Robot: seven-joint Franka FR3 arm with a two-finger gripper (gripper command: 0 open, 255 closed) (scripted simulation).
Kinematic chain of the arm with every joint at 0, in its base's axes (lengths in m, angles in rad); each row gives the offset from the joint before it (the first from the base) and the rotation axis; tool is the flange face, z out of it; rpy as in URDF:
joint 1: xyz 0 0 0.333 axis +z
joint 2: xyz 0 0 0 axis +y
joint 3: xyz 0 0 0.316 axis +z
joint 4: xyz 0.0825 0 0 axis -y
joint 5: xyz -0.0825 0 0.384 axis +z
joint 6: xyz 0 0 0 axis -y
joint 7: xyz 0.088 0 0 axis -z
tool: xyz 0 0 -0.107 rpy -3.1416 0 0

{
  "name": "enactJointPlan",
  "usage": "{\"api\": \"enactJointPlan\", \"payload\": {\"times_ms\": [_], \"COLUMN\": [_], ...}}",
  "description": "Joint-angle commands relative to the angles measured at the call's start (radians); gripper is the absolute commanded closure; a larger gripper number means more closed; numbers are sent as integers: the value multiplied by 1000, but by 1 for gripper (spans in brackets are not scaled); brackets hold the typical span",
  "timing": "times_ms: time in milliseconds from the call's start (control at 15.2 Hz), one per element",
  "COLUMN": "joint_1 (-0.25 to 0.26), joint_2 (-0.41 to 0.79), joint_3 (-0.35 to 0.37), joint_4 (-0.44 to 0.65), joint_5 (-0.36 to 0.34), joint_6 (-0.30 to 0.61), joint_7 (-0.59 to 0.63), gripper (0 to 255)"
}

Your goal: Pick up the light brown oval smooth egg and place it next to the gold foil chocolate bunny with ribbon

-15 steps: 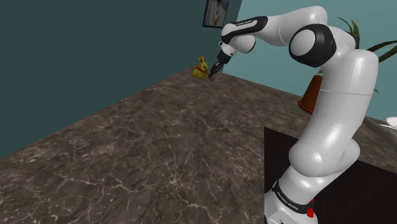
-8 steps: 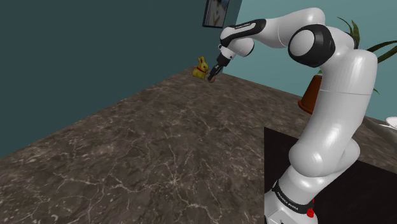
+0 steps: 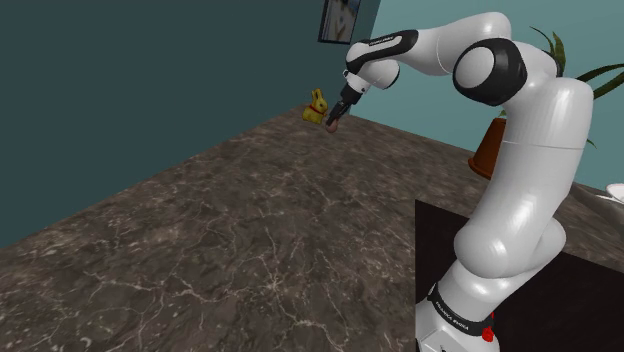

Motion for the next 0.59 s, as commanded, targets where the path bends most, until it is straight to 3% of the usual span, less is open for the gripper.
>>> {"api": "enactJointPlan", "payload": {"times_ms": [0, 264, 528], "joint_1": [0, -15, -15], "joint_2": [0, -57, -57], "joint_3": [0, -12, -12], "joint_4": [0, 39, 39], "joint_5": [0, -14, -14], "joint_6": [0, -98, -98], "joint_7": [0, 9, 9], "gripper": [0, 0, 0]}}
